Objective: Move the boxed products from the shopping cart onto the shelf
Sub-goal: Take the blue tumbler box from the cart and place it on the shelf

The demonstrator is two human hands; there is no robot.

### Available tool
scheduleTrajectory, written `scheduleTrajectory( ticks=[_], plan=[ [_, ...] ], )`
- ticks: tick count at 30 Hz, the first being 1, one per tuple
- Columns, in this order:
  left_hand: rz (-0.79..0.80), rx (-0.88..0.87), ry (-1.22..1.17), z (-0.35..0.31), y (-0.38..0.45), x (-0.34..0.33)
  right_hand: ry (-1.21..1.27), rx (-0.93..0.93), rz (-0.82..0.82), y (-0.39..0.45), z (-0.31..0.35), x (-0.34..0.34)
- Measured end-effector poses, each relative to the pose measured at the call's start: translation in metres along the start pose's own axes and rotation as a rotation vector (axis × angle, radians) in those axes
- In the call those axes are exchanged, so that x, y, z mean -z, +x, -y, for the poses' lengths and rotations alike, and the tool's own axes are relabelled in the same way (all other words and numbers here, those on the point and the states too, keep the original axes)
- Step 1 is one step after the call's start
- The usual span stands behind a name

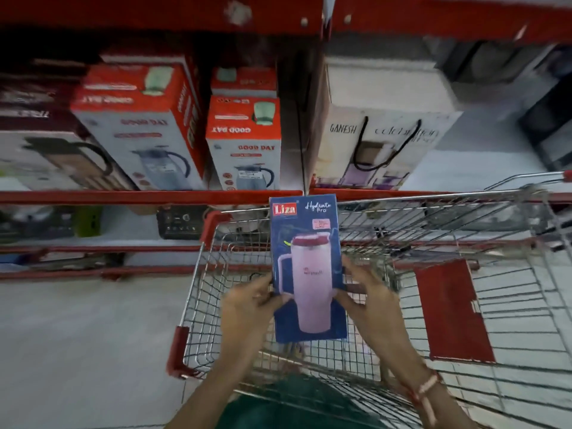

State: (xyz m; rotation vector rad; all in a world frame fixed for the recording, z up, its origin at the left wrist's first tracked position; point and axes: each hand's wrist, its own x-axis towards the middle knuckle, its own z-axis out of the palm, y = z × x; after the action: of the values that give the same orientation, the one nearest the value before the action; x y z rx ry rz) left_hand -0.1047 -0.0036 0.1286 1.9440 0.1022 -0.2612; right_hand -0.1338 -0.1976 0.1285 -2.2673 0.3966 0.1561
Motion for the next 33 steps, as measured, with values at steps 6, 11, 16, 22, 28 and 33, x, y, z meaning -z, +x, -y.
scheduleTrajectory(
  ticks=[6, 11, 16, 22, 28, 33],
  plan=[
    [-0.032, -0.055, -0.066, -0.018, -0.018, 0.023, 0.098, 0.099, -0.134, -0.023, 0.029, 0.008],
    [-0.130, -0.187, -0.117, -0.052, -0.003, 0.026, 0.207, 0.223, -0.310, -0.016, 0.053, 0.023],
    [-0.313, -0.436, -0.221, -0.119, 0.039, 0.021, 0.370, 0.408, -0.606, 0.019, 0.097, 0.060],
    [-0.361, -0.732, -0.243, -0.233, 0.109, 0.015, 0.407, 0.609, -0.776, 0.087, 0.159, 0.141],
    [-0.340, -0.838, -0.240, -0.325, 0.184, -0.004, 0.462, 0.644, -0.823, 0.169, 0.198, 0.219],
    [-0.375, -0.826, -0.193, -0.349, 0.240, -0.026, 0.460, 0.636, -0.820, 0.232, 0.203, 0.239]
  ],
)
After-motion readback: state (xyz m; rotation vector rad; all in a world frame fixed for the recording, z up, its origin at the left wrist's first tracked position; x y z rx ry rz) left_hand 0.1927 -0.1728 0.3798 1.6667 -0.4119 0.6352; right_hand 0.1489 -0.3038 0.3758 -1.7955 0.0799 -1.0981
